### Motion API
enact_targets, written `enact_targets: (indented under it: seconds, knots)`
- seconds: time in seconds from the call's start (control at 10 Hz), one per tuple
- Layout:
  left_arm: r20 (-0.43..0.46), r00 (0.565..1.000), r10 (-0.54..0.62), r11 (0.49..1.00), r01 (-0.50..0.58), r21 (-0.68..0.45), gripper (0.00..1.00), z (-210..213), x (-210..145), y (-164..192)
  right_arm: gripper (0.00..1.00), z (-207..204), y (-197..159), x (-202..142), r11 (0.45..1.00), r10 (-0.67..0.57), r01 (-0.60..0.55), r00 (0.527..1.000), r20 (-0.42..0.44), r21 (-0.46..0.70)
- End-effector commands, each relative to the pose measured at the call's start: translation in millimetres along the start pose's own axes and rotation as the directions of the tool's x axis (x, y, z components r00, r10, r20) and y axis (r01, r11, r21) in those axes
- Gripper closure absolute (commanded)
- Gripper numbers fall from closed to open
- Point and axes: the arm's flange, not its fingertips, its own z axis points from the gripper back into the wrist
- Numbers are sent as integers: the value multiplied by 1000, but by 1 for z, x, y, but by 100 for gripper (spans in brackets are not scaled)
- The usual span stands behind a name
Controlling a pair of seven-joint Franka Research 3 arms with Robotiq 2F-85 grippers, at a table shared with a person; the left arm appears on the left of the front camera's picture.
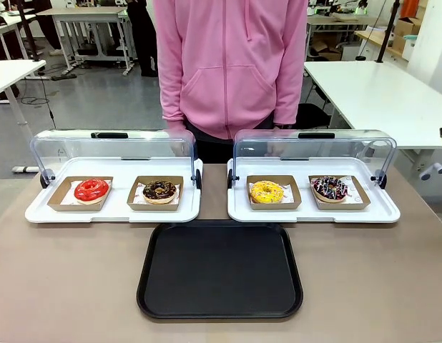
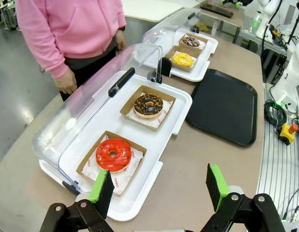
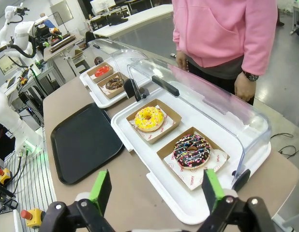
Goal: Move the fourth donut from the left to the tray.
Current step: Pick up the Paper togo box containing the Donut indicated by the person and place it on the Handle tray.
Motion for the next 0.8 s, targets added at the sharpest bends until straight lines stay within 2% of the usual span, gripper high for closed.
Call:
enact_targets:
  seconds: [0.0,0.7]
  knots:
    - [15,1000,0,1000,0,-5,0,1,2,0,0,-2,-1,2,1000,15,-15,999,30,0]
    - [15,1000,0,1000,0,-5,0,1,2,0,0,-2,-1,2,1000,15,-15,999,30,0]
